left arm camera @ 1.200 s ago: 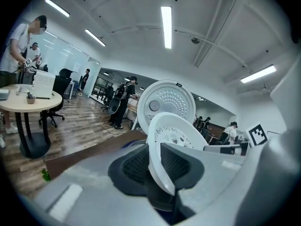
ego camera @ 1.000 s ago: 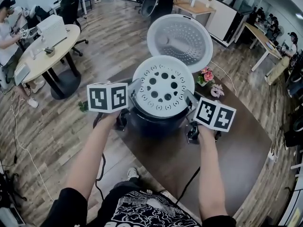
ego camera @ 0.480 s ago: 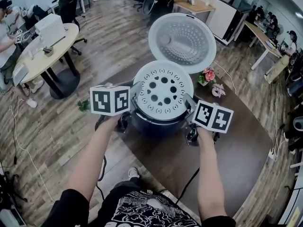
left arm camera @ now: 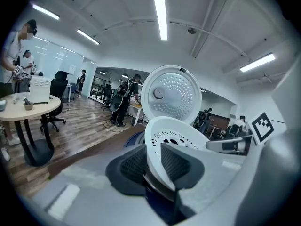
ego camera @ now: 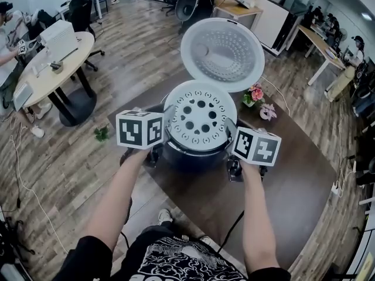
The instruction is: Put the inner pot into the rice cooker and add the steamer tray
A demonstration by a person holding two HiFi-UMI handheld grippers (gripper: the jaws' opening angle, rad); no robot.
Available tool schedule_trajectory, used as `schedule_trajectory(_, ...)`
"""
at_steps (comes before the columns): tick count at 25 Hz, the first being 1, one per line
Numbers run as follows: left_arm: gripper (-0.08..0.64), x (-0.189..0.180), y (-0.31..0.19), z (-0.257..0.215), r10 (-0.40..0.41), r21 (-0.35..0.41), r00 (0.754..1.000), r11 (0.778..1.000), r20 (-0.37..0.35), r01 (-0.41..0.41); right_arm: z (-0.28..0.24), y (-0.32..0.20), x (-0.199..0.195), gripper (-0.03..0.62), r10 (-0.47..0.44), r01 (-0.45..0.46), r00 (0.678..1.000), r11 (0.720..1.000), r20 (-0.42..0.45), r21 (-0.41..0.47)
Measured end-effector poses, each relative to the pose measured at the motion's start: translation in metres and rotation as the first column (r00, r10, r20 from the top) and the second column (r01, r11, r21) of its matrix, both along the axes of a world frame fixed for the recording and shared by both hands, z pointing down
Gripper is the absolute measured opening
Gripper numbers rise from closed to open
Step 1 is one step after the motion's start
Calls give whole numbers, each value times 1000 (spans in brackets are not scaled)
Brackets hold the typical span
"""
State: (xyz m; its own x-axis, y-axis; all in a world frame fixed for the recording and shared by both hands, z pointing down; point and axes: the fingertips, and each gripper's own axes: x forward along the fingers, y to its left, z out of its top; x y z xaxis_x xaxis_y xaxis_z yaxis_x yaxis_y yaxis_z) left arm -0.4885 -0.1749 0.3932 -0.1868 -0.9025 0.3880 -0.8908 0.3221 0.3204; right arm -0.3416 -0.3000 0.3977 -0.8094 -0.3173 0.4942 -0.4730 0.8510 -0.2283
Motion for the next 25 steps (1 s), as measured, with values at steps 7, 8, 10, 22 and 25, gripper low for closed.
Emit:
schedule_trajectory(7,98,-1,-3,4,7,-18,1000,1000,18,-7,1,-1,1,120,12,-11,999,1000,-35,28)
schedule_trajectory(8,98,-1,-4,4,10,-21,1000,1000,22,-9,2,-1,1,121,13,-11,999,999,-43,34)
schedule_trajectory(10,100,-2,-4,7,13,-31,999,999,32,-12,6,-1,0,124,11,-9,998,999,-57,41)
schedule_trajectory(22,109,-2,-5,8,12,-47,999,999,49,-10,5,-2,-1,137,-4,12,997,995,-82,96)
schedule_trajectory(25,118,0,-4,8,2,-44,999,999,38,-1,7,-1,-1,135,-12,26,995,990,-100,140)
